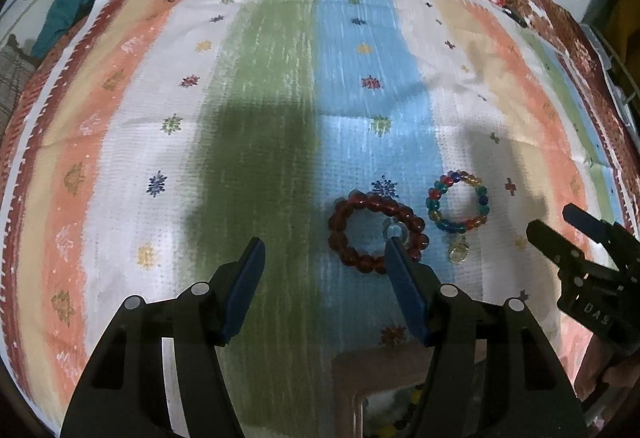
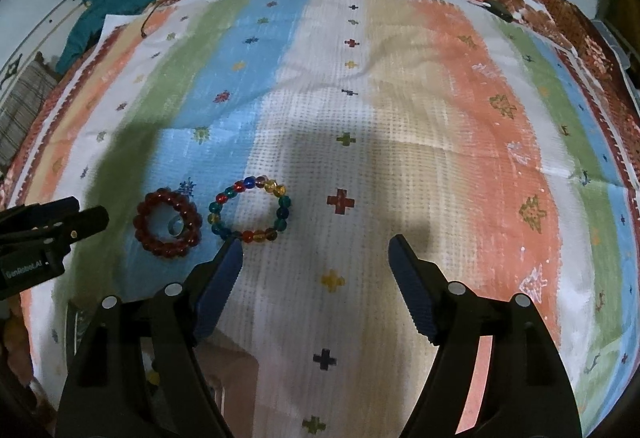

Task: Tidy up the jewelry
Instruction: 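Withdraw both open grippers from the tin toward the red bracelet, then close the left gripper on the dark red bead bracelet while the right gripper grasps the multicolour bracelet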

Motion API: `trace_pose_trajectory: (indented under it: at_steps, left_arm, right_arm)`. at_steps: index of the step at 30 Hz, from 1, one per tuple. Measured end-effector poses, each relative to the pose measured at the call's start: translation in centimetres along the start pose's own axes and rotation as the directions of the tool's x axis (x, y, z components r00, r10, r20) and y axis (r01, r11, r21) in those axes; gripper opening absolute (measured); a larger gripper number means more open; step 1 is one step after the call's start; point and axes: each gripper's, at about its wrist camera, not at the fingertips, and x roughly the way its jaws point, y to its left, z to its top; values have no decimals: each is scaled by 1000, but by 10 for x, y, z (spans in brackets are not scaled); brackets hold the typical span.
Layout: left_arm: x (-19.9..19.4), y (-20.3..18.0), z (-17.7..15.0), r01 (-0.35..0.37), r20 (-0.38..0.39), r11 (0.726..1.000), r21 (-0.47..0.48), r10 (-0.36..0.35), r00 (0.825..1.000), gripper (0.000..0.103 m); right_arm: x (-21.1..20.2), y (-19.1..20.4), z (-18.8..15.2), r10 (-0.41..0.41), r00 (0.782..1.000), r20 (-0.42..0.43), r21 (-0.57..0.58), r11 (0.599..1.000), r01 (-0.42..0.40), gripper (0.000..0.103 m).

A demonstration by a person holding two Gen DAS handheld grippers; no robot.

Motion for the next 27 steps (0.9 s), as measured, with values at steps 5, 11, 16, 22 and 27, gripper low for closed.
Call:
trace_pose_trajectory:
  at_steps: [5, 11, 16, 22, 27]
  left_arm:
    - [13, 2, 5, -3, -22, 1000, 16, 3, 1000, 62]
    - [27, 5, 9, 0, -47, 1000, 22, 1, 999, 60]
    - [36, 5, 12, -2, -61, 1000, 31, 4, 998, 55]
    - [41, 8, 14, 22, -79, 999, 30, -19, 997, 48]
    - [49, 2, 16, 21, -85, 998, 56, -16, 996, 48]
  right_arm:
    - [13, 1, 7, -4, 1000, -10, 7, 1000, 4, 75]
    - [31, 4, 12, 3, 999, -36, -8, 1000, -4, 75]
    - [39, 6, 16, 7, 999, -44, -18, 1000, -8, 75]
    - [51, 11, 19, 25, 997, -78, -29, 999, -27, 60]
    - [58, 13, 18, 15, 996, -91, -38, 999, -18, 59]
